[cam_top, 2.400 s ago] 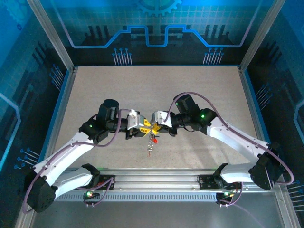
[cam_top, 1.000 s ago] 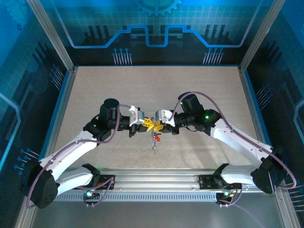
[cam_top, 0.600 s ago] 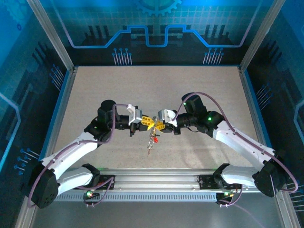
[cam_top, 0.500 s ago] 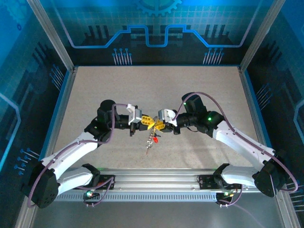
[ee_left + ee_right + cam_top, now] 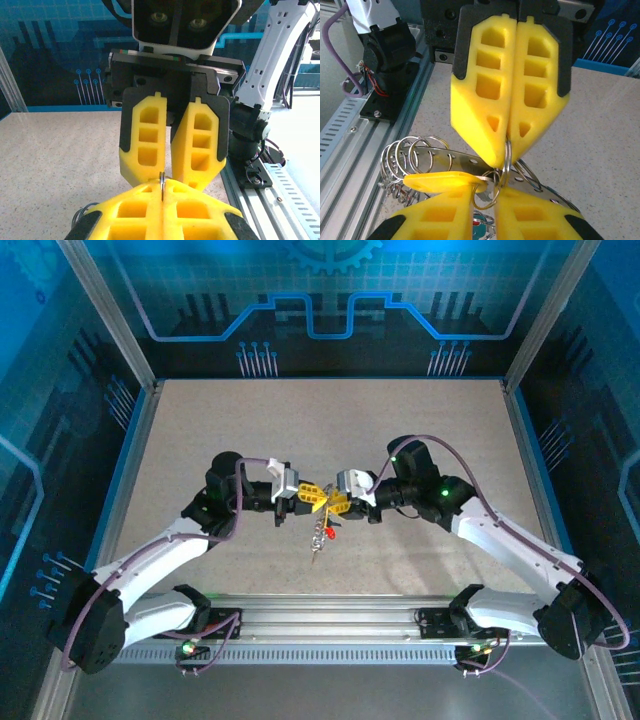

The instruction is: Put the keys on the keyring

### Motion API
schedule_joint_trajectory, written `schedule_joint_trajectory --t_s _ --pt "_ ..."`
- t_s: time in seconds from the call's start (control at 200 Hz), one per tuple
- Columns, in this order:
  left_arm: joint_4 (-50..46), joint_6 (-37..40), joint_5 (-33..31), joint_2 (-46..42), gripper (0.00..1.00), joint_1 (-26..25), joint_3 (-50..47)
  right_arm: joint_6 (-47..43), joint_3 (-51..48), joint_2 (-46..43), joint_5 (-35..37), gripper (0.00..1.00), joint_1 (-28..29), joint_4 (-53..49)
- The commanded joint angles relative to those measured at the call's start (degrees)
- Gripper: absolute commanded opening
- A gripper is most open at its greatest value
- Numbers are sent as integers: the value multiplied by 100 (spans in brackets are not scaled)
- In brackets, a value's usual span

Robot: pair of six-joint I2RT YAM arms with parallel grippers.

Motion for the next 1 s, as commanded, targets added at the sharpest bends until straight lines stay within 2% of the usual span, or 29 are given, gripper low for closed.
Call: schedule_joint_trajectory --t_s 0.0,0.805,0.995 --pt "404 -68 167 26 0 29 -26 -2 -17 -122 -234 19 -112 108" --pt "569 -129 163 182 0 -59 -45 590 -315 19 -478 18 -89 1057" --pt "632 -142 82 145 0 -57 -70 478 -258 35 -453 8 -112 831"
